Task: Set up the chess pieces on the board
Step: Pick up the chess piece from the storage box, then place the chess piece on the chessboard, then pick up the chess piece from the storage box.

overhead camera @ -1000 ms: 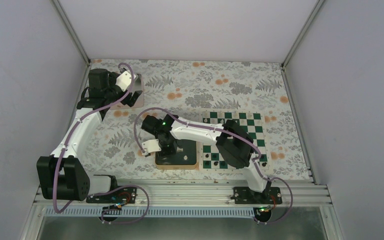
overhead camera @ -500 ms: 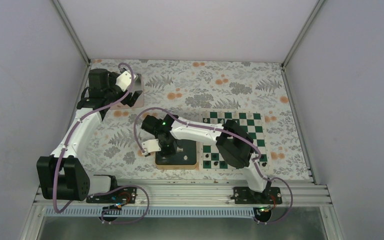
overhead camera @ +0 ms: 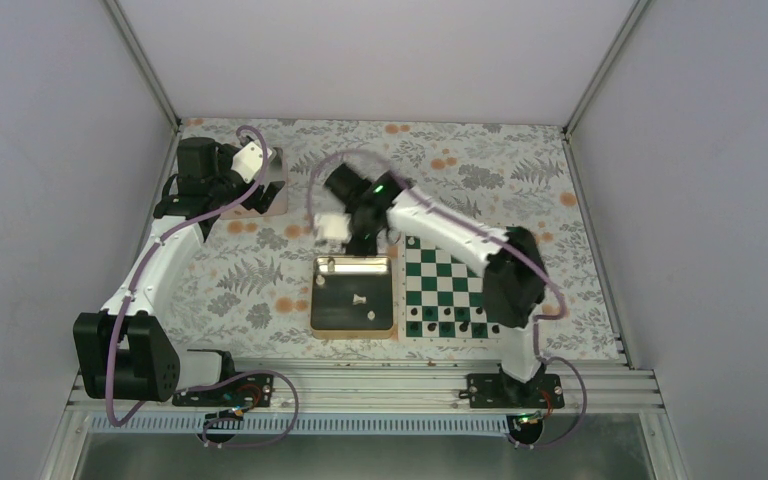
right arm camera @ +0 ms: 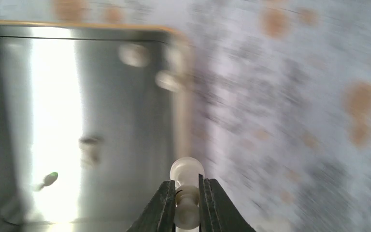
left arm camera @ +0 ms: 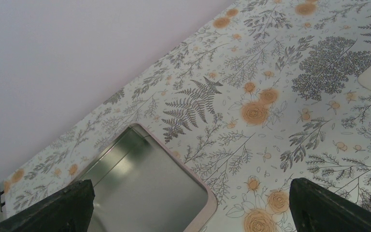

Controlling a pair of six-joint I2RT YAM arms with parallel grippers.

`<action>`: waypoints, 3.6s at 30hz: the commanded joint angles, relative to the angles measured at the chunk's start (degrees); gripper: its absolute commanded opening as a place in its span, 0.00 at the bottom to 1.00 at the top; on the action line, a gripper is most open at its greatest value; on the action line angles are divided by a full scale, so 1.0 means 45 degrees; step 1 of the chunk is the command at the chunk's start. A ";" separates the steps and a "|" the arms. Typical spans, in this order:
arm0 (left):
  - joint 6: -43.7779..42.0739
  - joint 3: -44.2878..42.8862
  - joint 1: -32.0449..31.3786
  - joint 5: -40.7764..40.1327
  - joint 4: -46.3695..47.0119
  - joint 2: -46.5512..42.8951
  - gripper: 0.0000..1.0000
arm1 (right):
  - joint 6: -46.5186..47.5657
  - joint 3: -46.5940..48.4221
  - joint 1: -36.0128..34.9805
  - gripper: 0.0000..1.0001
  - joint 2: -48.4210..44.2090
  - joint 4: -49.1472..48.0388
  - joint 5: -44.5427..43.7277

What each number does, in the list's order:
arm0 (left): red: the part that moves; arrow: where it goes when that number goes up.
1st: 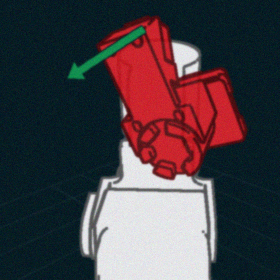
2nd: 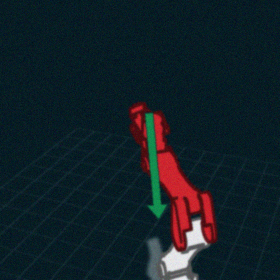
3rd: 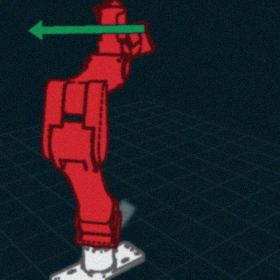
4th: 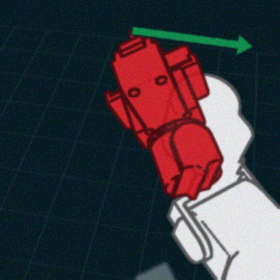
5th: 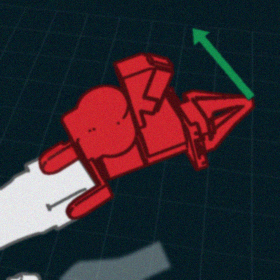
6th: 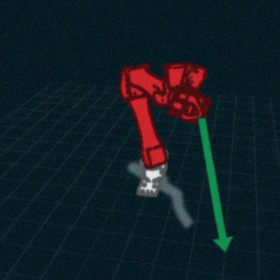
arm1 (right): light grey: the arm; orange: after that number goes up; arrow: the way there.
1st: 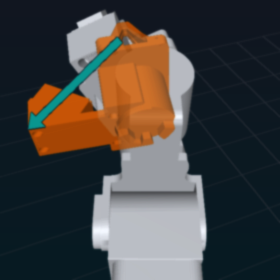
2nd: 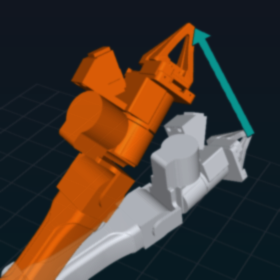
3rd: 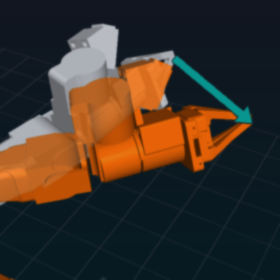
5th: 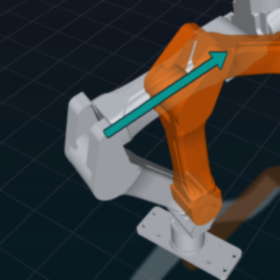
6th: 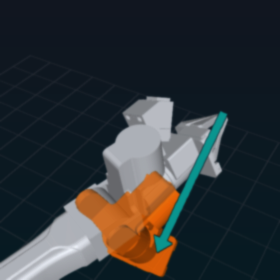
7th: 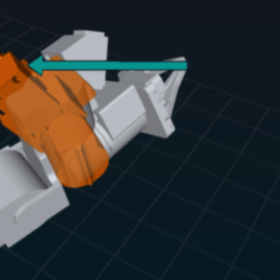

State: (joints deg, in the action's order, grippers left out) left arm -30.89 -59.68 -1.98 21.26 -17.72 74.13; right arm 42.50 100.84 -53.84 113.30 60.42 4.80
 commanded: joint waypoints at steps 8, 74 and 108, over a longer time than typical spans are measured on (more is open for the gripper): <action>-0.0109 -0.0095 0.0029 0.0219 0.0072 -0.0151 1.00 | 0.0495 0.0033 0.7161 0.09 -0.1512 0.0280 -0.0061; -0.0180 -0.0038 0.0030 0.0240 0.0041 -0.0081 1.00 | 0.1064 -0.2015 0.9440 0.20 0.1400 -0.0365 0.0711; -0.0179 -0.0038 0.0049 0.0142 0.0050 -0.0183 1.00 | -0.0654 -0.0923 -0.0155 0.41 -0.0303 0.1622 -0.0627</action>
State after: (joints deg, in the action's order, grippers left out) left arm -30.96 -59.68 -1.98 21.26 -17.78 74.13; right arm 42.33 99.59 -51.48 109.23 63.68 2.48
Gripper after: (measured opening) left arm 0.999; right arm 0.414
